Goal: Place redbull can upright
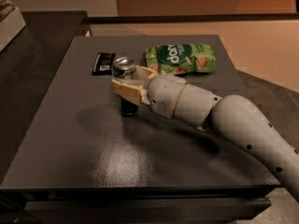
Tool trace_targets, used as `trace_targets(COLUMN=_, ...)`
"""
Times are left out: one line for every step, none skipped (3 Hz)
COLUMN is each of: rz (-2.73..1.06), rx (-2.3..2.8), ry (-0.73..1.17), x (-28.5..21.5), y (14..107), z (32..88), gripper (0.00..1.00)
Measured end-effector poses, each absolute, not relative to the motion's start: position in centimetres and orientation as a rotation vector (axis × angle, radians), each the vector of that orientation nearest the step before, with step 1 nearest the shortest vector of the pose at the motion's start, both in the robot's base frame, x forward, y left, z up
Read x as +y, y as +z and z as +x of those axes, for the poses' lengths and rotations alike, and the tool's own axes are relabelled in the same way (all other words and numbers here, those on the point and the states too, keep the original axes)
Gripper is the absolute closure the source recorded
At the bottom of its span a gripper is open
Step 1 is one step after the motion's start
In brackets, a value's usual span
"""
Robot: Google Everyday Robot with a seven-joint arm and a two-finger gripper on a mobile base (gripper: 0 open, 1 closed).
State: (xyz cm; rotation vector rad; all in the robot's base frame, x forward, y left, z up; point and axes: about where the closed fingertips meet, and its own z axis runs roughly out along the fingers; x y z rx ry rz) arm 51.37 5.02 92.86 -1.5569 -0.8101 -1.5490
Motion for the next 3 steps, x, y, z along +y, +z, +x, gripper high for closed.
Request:
trace_targets(rz=-1.549, rx=-0.825, ry=-1.558, x=5.12, y=92.27, z=51.48, gripper=0.36)
trace_targets(rz=-1.541, rx=-0.837, ry=-1.561, x=5.16, y=91.82, z=51.65, gripper=0.12)
trace_targets(rz=-1.54, rx=-0.836, ry=-1.557, x=5.31, y=91.88, z=51.59, gripper=0.0)
